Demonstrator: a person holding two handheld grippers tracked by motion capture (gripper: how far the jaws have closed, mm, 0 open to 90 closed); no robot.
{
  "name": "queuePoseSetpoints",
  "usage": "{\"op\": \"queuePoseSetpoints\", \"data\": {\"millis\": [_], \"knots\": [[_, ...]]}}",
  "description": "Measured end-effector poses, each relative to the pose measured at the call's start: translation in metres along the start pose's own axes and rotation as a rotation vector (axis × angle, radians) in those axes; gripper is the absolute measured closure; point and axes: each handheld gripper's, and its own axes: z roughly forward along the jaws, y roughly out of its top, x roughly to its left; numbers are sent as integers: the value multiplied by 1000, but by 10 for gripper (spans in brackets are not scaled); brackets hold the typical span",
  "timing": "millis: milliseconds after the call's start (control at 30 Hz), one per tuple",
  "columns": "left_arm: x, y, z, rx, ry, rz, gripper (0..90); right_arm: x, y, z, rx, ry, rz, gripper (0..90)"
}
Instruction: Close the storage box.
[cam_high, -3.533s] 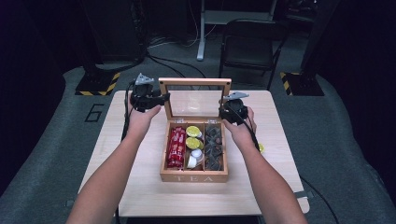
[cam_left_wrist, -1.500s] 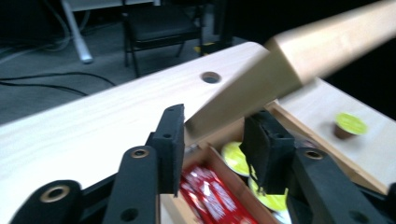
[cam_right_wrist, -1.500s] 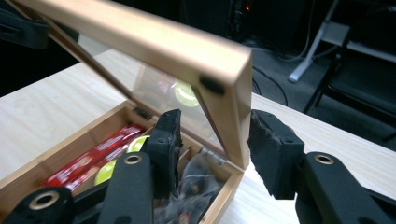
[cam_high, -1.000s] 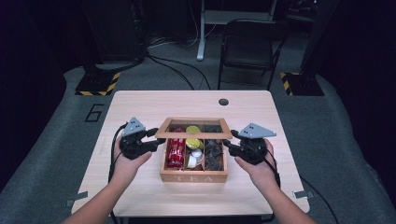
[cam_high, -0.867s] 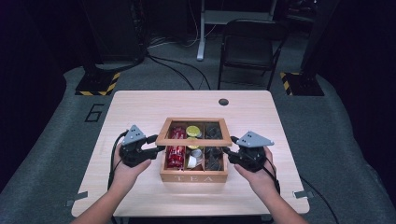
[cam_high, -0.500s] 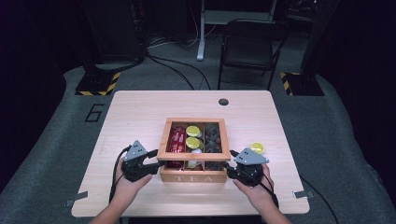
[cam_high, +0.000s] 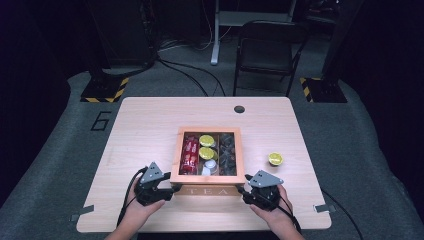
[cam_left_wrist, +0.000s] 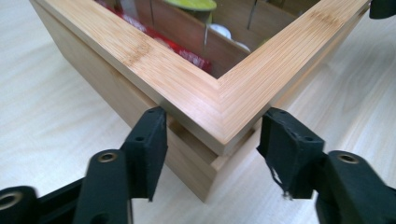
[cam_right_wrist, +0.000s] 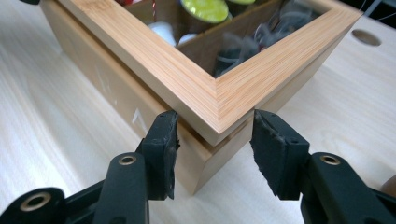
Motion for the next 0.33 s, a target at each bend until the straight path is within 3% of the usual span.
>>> {"op": "queuePoseSetpoints", "data": {"millis": [33, 133, 333], "knots": [[-1, -2, 1, 15, 14, 4, 403, 1, -1, -1, -14, 4, 15, 467], [-3, -3, -4, 7, 1, -36, 318, -1, 2, -5, -30, 28, 35, 385], [-3, -6, -9, -8, 5, -39, 297, 5, -5, -9, -31, 31, 6, 362]]}}
